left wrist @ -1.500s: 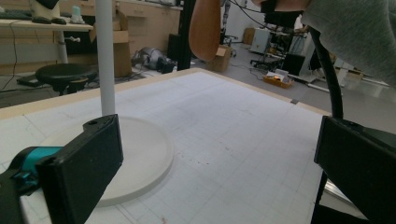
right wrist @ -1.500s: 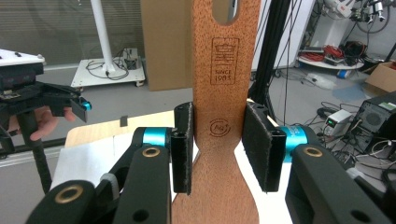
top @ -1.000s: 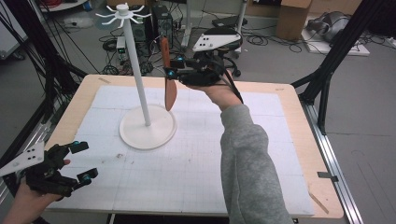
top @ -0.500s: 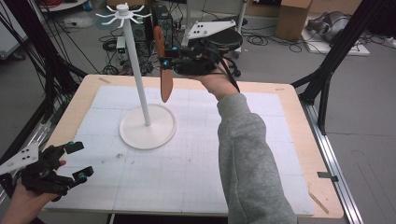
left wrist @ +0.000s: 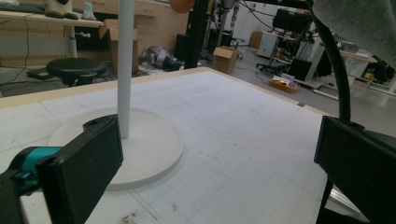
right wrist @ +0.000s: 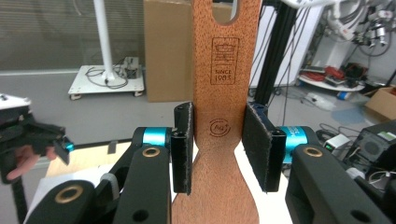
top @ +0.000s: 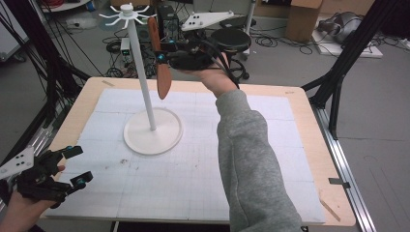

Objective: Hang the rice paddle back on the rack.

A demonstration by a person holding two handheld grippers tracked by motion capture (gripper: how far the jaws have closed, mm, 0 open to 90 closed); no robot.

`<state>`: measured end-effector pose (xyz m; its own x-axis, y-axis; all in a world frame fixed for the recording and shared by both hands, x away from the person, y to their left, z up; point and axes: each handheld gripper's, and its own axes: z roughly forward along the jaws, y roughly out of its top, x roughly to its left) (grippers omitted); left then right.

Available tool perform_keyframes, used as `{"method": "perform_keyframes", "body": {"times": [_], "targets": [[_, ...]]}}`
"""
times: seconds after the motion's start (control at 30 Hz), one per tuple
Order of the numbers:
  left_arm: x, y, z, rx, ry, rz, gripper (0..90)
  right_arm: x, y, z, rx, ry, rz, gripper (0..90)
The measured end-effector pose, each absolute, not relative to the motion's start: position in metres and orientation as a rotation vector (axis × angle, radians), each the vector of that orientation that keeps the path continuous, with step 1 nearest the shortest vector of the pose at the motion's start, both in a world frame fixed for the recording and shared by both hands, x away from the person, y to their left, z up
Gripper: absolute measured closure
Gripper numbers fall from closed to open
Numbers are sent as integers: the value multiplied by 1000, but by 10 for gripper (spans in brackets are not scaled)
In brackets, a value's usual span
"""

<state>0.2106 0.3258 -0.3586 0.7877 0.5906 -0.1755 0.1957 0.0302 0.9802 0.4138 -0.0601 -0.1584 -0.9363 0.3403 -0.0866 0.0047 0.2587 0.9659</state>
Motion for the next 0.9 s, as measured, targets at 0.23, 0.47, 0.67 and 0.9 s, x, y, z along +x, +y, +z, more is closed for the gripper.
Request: {"method": "perform_keyframes", "body": {"times": [0.23,0.47,0.67,0.9], "targets": [[210,325,-358,1546,648,341,17,417,-55,-157,347,2243,1730,642],[210,325,-359,1549,649,332,17,417,-50,-157,362,2235,1735,642],[210,324,-359,1550,649,329,17,417,-44,-159,376,2217,1730,642],[210,325,-359,1546,654,332,17,418,-38,-160,388,2213,1714,642]]}}
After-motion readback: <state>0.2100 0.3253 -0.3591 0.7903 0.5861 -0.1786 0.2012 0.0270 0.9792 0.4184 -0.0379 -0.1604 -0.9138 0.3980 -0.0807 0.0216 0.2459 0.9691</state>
